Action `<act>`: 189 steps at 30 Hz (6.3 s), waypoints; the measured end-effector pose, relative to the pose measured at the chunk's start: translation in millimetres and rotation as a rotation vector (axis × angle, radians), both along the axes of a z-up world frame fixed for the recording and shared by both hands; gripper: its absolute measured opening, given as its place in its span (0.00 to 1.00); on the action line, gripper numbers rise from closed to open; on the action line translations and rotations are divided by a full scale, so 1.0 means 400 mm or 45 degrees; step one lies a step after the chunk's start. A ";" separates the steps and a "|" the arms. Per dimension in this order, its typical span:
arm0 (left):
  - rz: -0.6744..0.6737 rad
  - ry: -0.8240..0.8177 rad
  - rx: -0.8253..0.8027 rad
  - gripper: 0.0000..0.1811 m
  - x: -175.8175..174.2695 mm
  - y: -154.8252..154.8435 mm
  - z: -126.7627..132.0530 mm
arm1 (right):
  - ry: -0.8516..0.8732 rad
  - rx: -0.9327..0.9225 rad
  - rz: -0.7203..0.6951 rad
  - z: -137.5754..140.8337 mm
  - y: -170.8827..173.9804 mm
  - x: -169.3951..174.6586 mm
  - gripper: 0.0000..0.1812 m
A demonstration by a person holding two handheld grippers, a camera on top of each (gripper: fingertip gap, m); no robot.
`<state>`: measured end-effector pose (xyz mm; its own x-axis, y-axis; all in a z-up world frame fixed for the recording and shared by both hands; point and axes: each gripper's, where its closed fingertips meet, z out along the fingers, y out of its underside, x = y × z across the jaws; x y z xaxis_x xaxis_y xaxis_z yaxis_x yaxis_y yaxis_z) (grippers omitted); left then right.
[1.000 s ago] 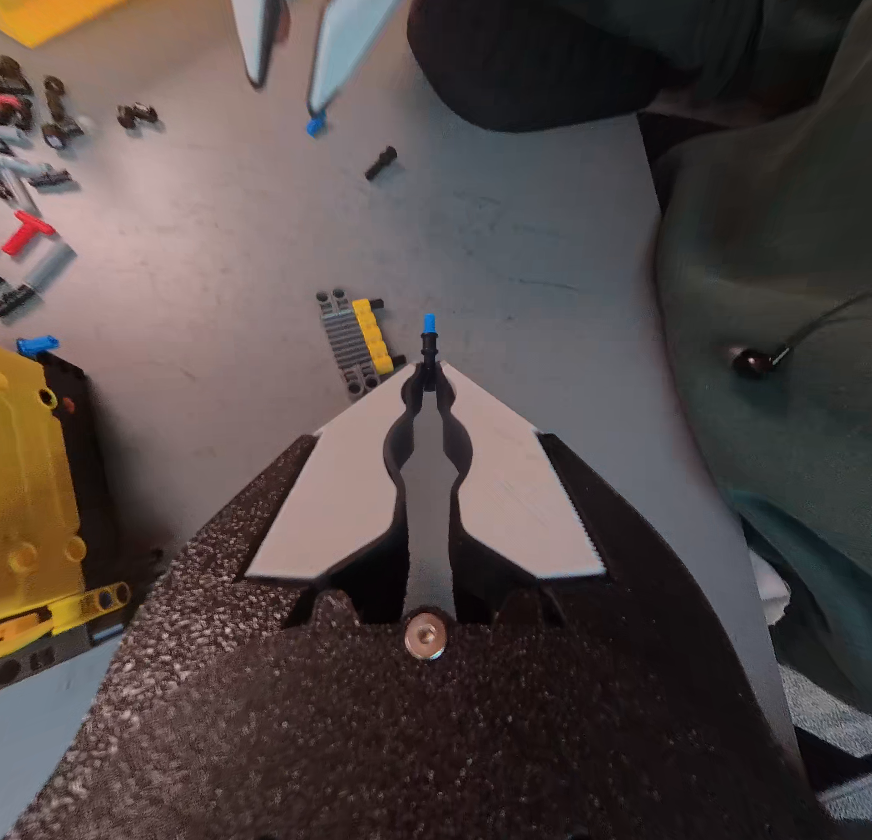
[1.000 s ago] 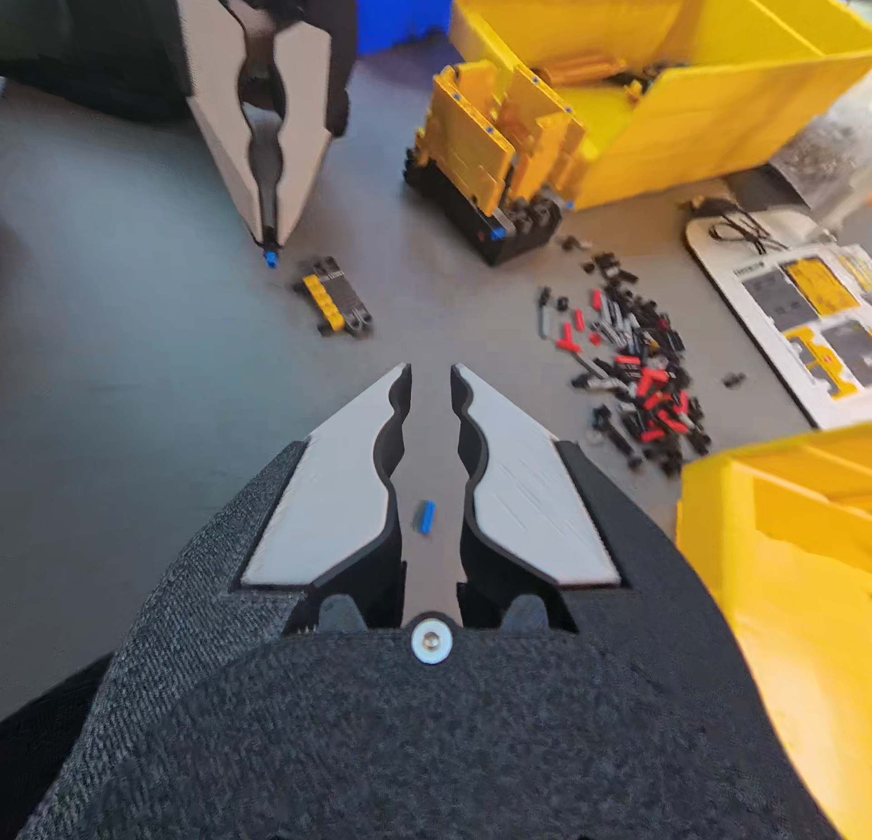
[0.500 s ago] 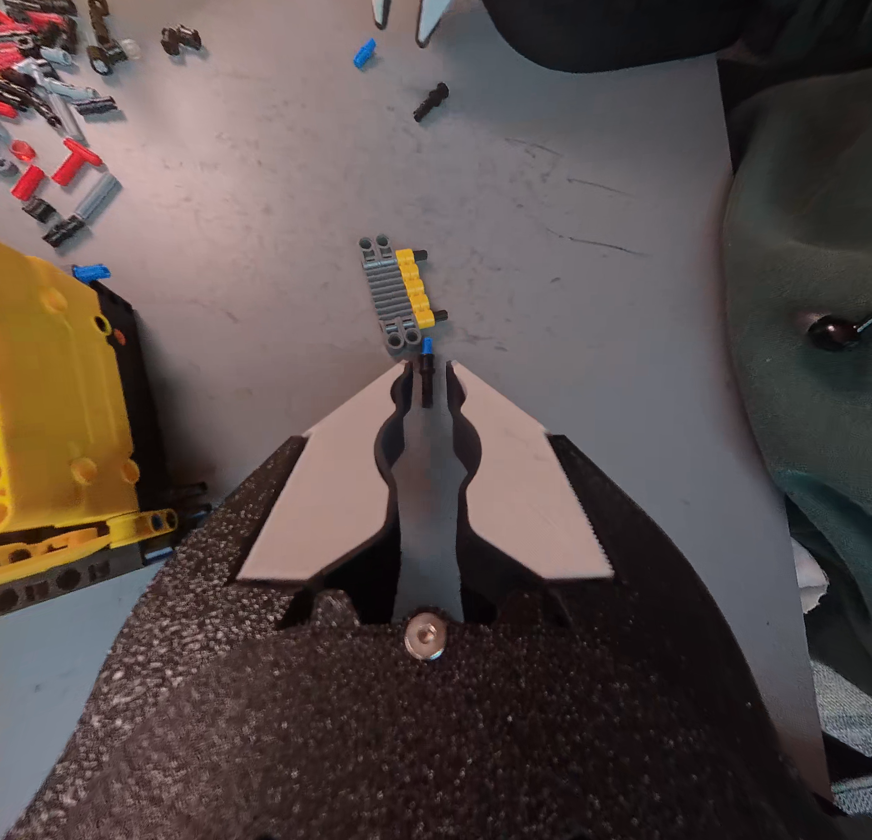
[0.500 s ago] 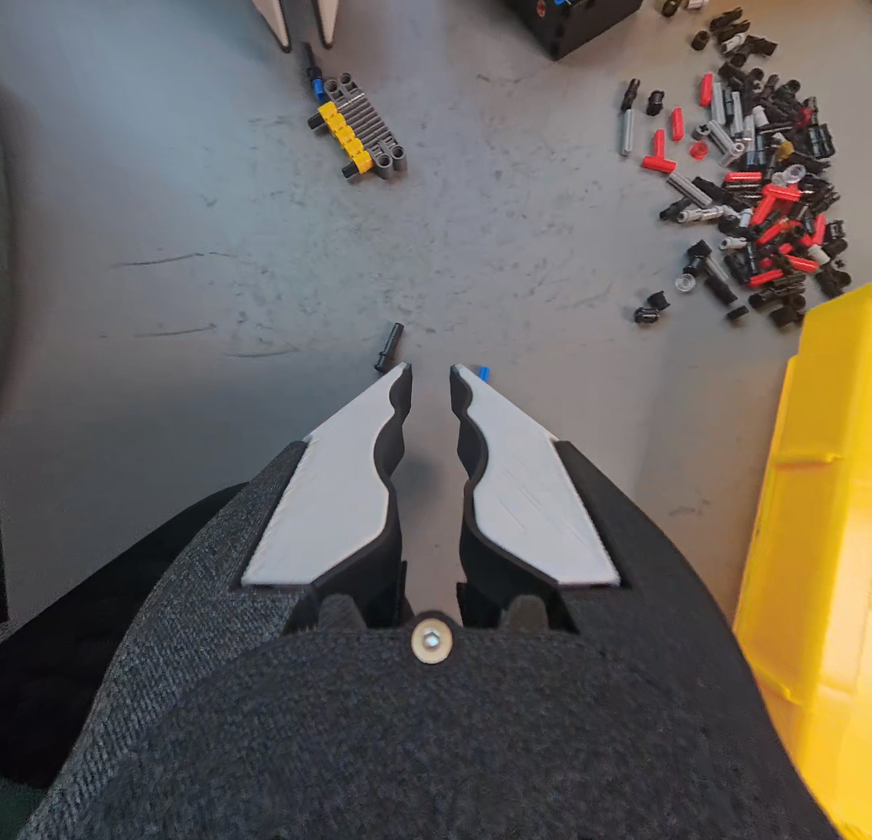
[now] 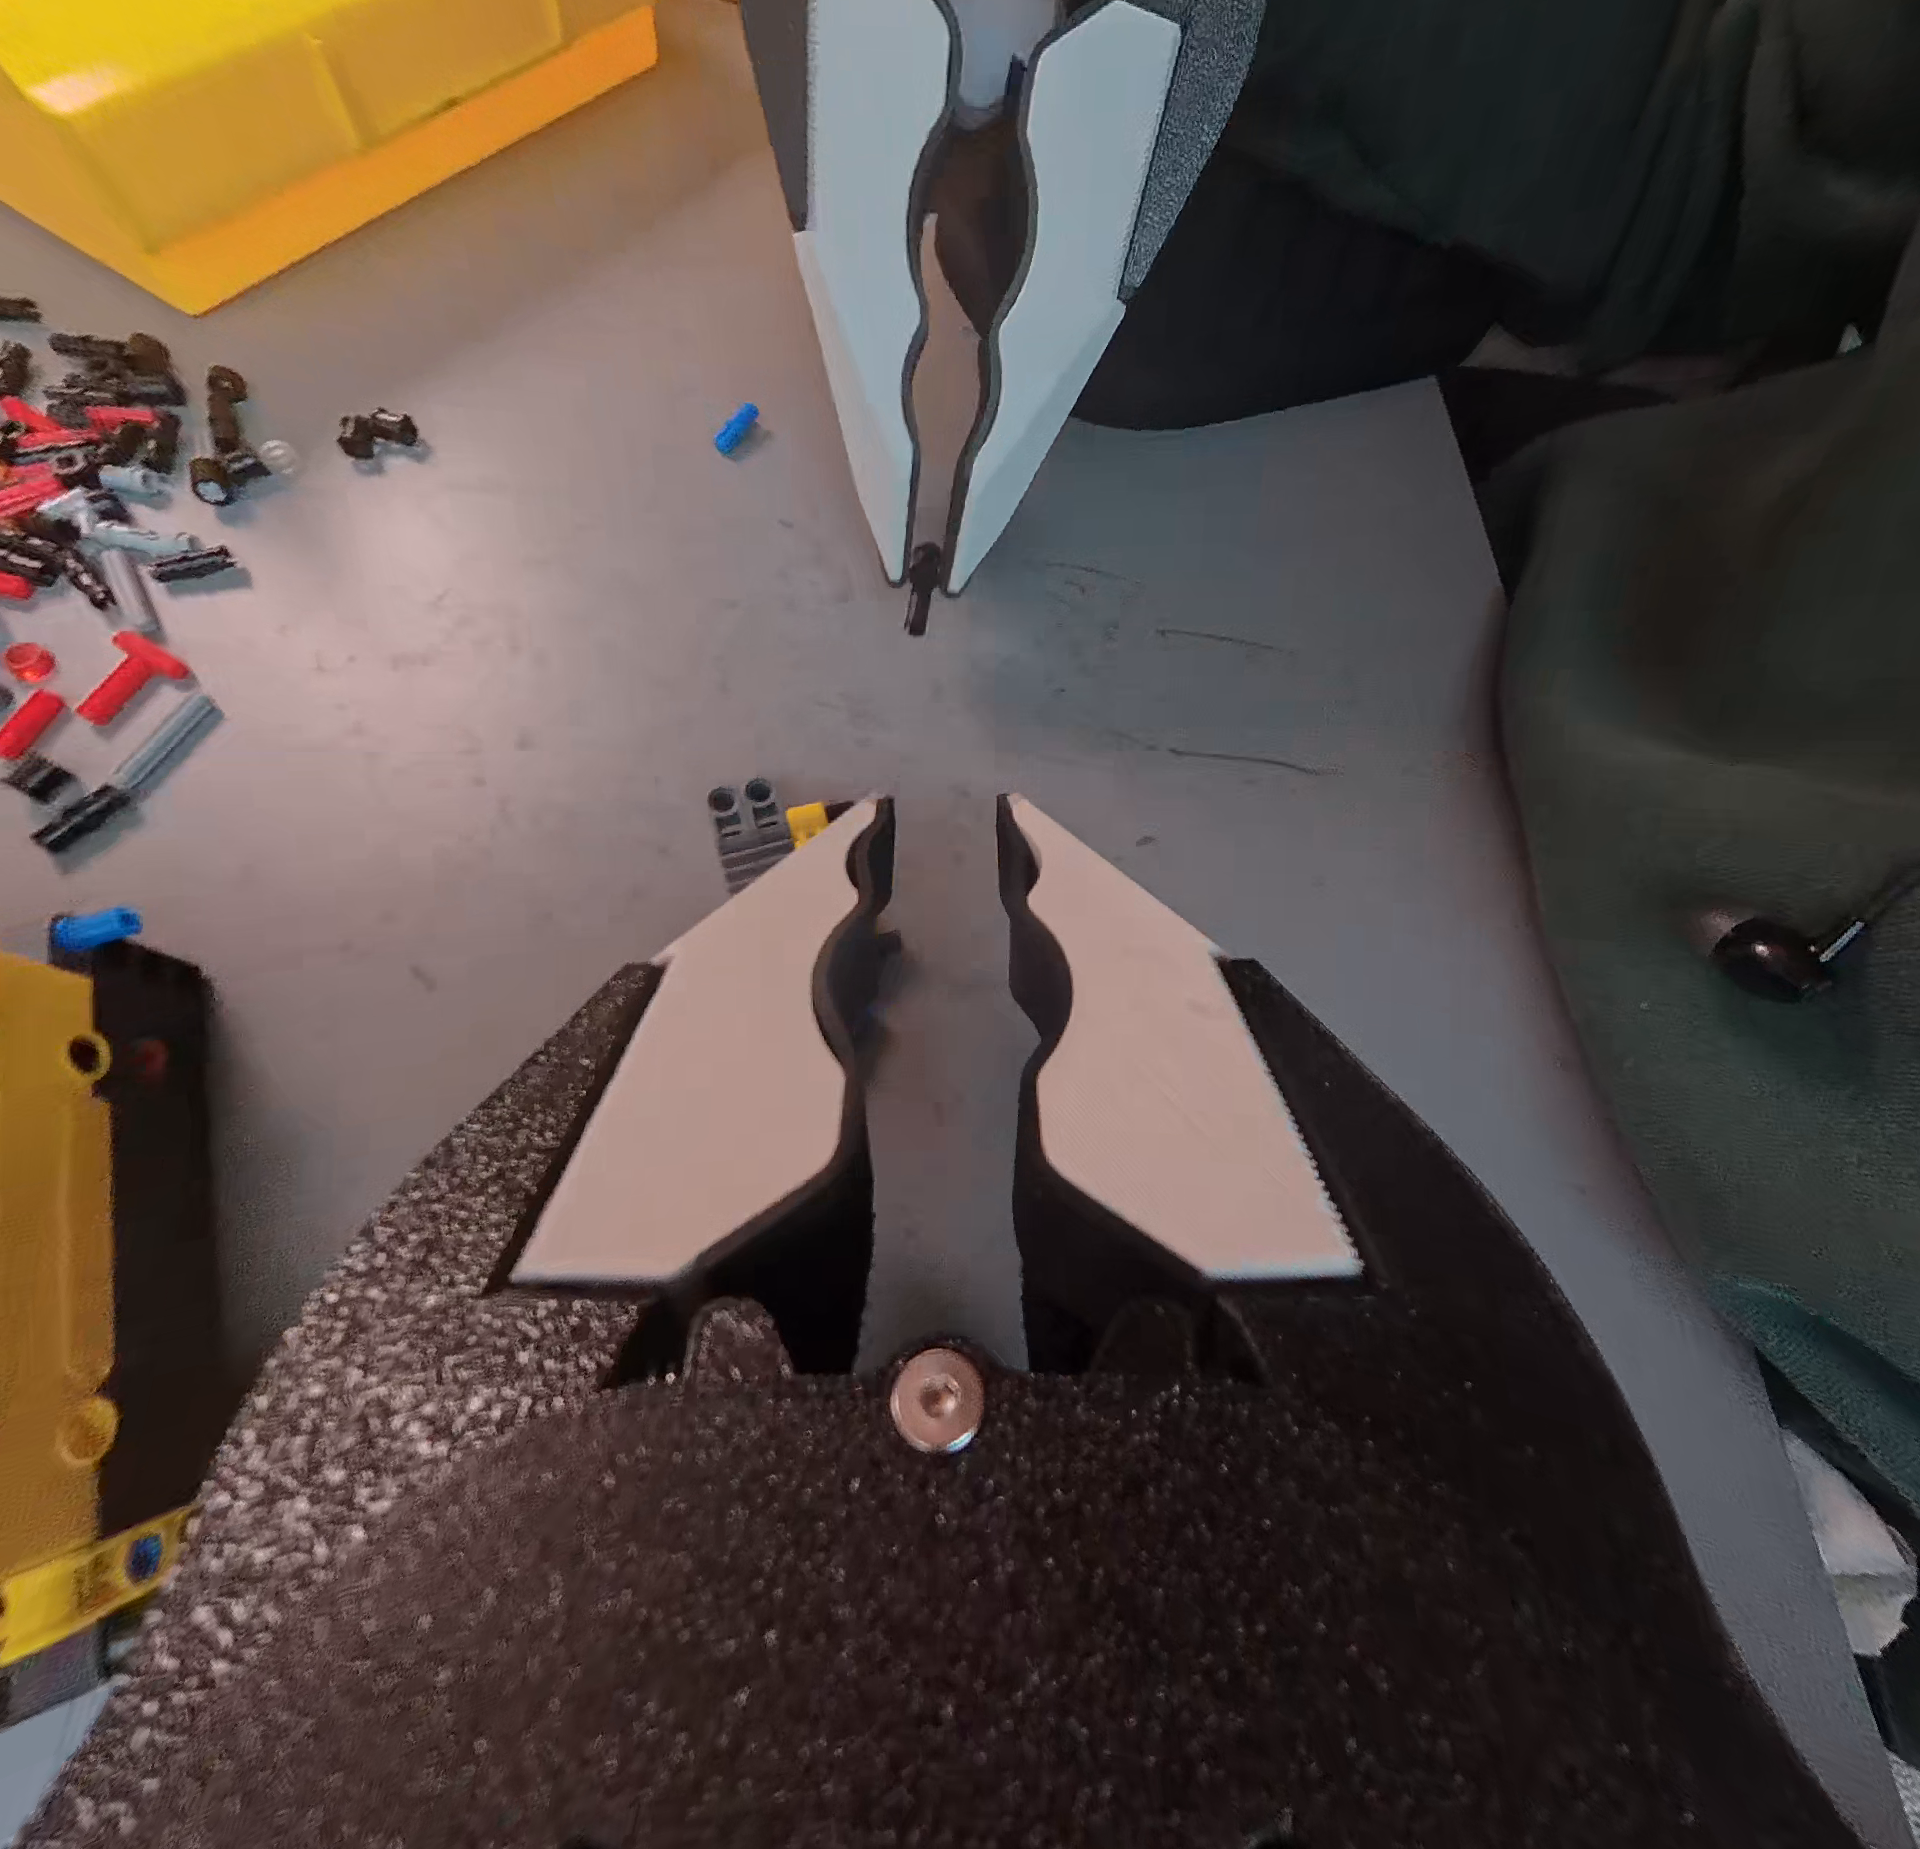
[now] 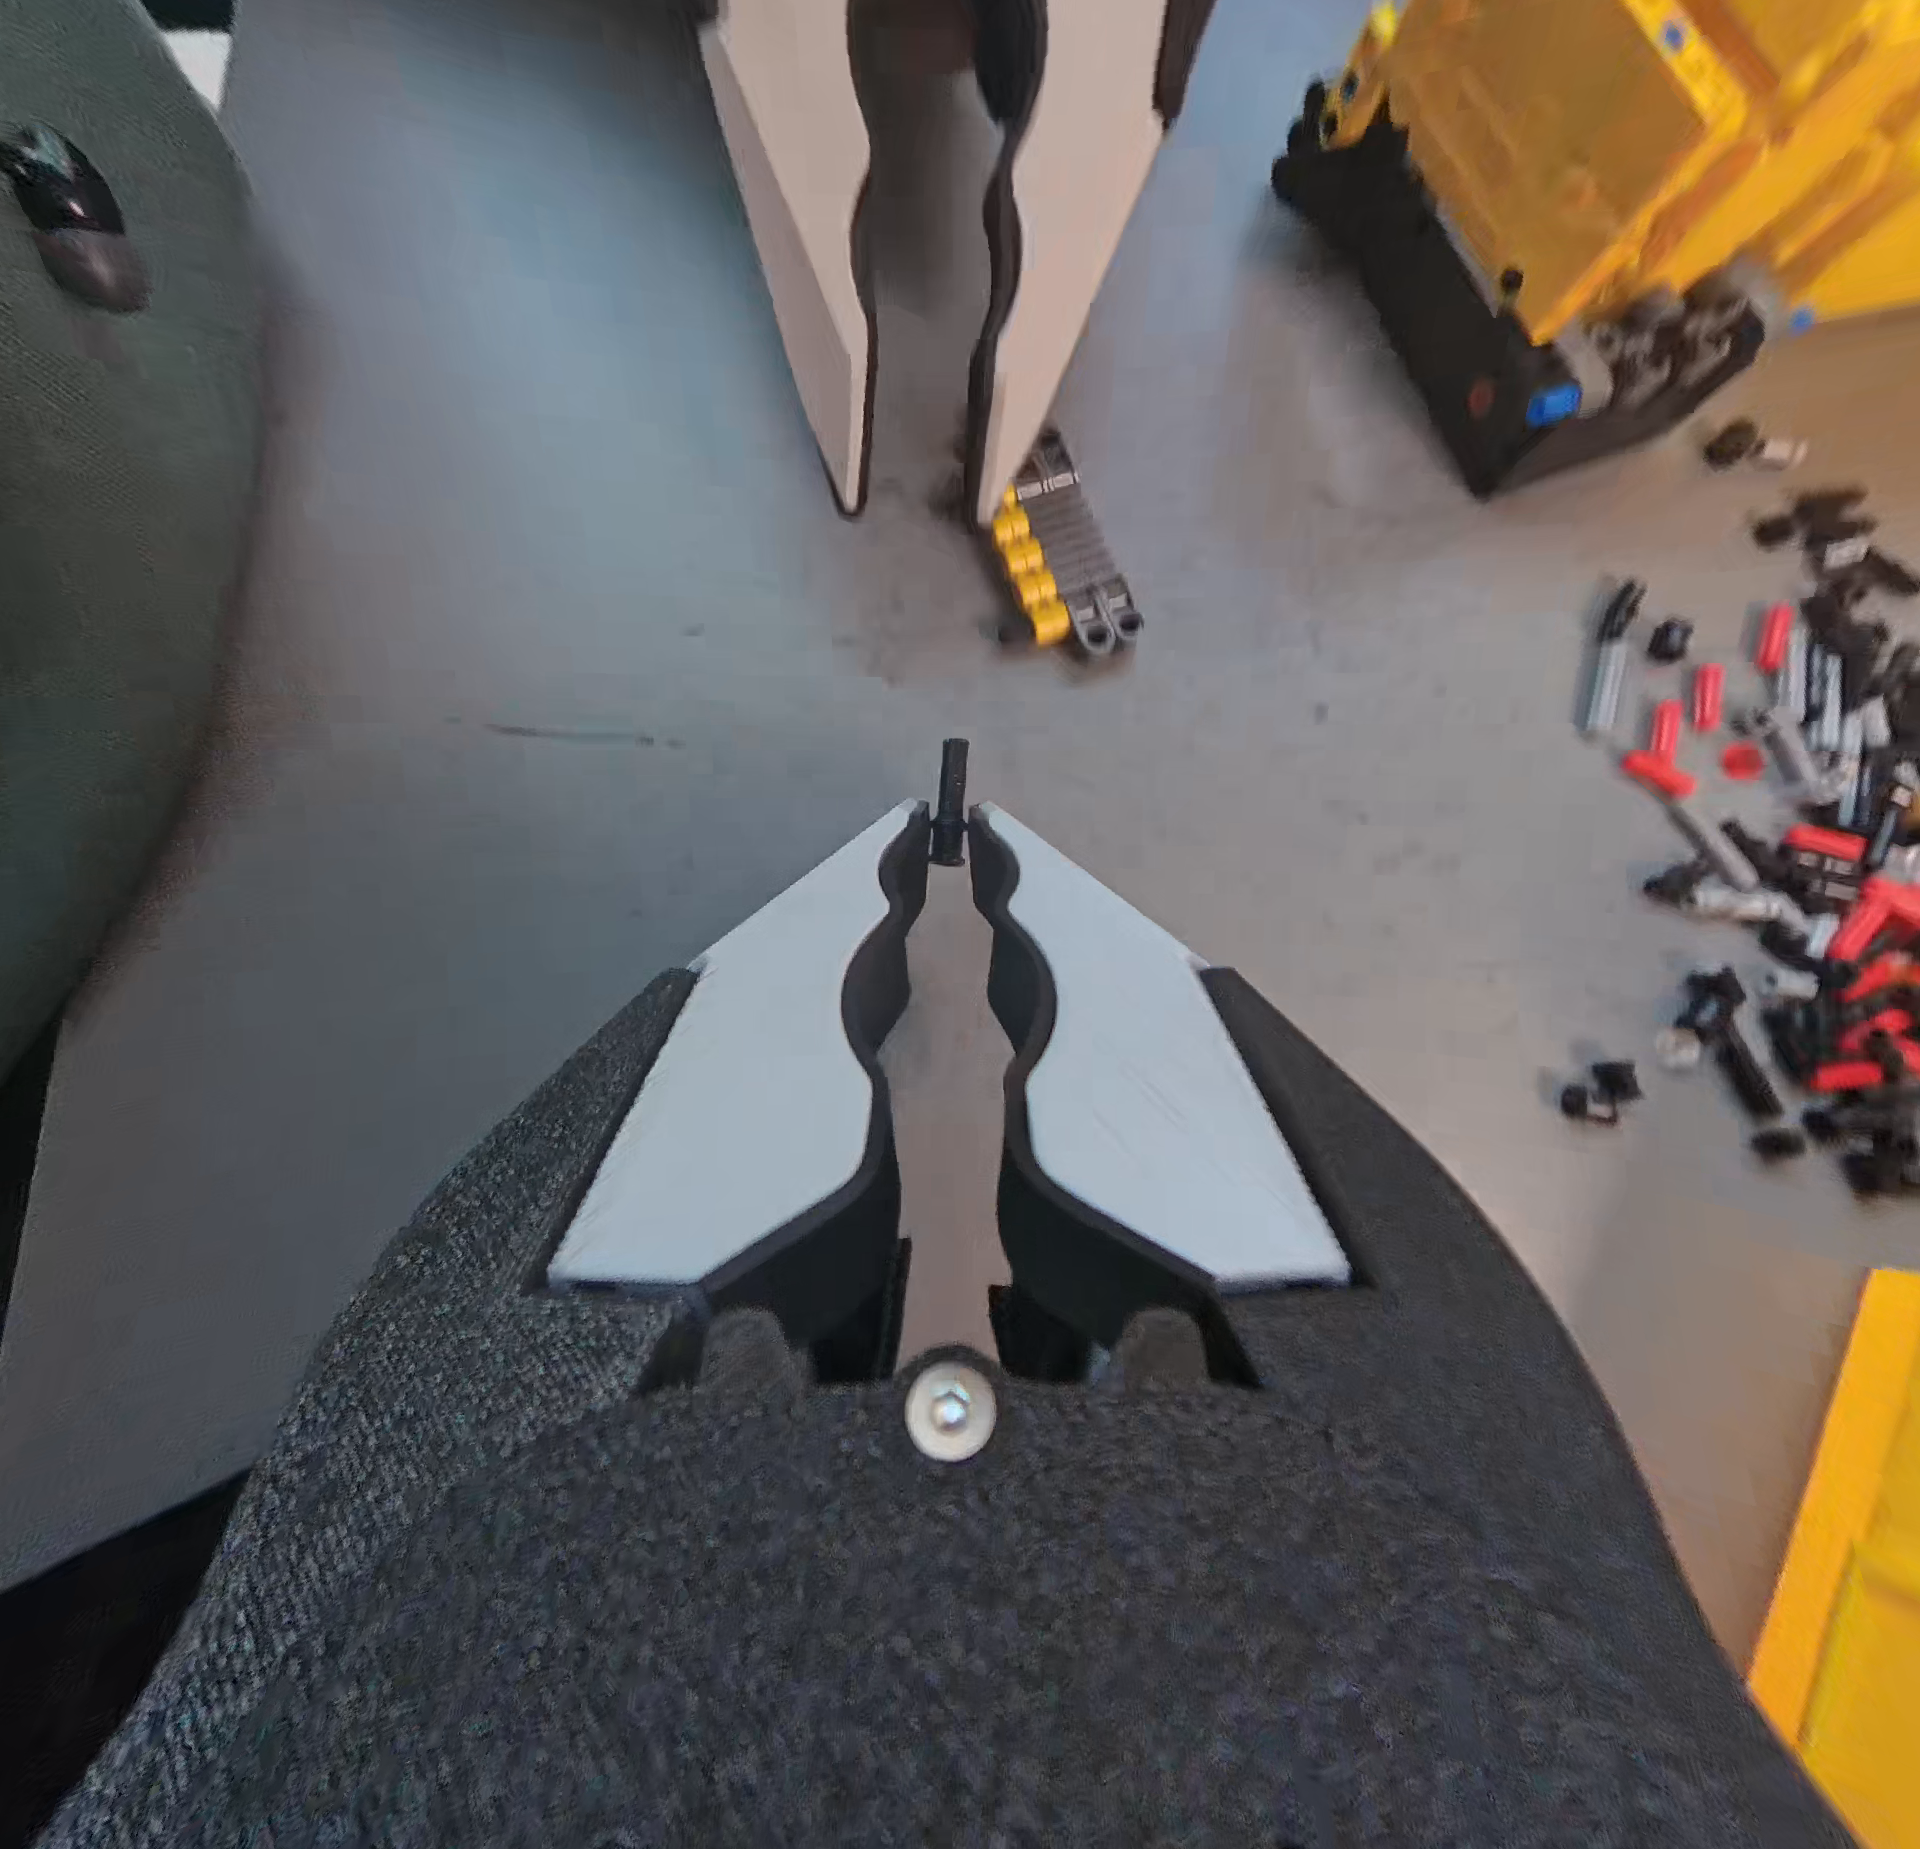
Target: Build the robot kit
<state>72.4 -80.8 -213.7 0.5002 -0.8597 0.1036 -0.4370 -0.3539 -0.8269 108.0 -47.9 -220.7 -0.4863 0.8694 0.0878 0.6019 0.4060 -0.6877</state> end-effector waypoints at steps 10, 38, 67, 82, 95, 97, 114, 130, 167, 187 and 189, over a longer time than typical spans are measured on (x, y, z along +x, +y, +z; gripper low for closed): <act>-0.060 0.082 0.008 0.02 0.028 -0.022 -0.022 | 0.115 0.082 0.149 0.015 -0.098 -0.076 0.04; -0.008 0.264 -0.003 0.02 -0.003 -0.011 -0.071 | -0.093 0.084 -0.402 -0.003 0.208 0.092 0.10; 0.165 -0.275 0.074 0.04 -0.007 0.039 0.099 | 0.433 0.119 -0.021 0.116 -0.034 -0.109 0.02; -0.046 -0.775 -0.210 0.02 0.014 -0.020 0.199 | 0.699 -0.084 0.117 0.224 -0.097 -0.086 0.05; -0.109 -0.798 -0.301 0.02 0.028 -0.039 0.191 | 0.683 -0.039 0.163 0.209 -0.115 -0.085 0.03; -0.110 -0.800 -0.309 0.02 0.029 -0.039 0.190 | 0.683 -0.035 0.166 0.208 -0.116 -0.084 0.03; 0.077 -0.156 -0.096 0.05 -0.013 0.000 0.044 | 0.567 -0.017 -0.002 0.163 -0.004 -0.072 0.02; 0.013 0.291 0.029 0.01 0.010 -0.005 -0.069 | 0.469 -0.128 0.019 0.114 -0.003 -0.055 0.02; 0.072 0.005 0.536 0.01 0.004 0.021 0.141 | 0.488 -0.245 -0.021 0.169 -0.052 -0.077 0.02; 0.039 0.426 0.450 0.01 -0.019 0.031 0.004 | 0.149 -0.080 -0.125 0.024 -0.045 -0.094 0.02; 0.042 0.358 0.438 0.01 -0.016 0.028 0.019 | 0.184 -0.138 -0.123 0.040 -0.047 -0.094 0.01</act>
<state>65.8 -69.6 -206.2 0.4957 -0.8034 -0.3298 -0.6549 -0.0964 -0.7495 70.3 -66.9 -204.9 -0.3892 0.9196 0.0538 0.5266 0.2700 -0.8061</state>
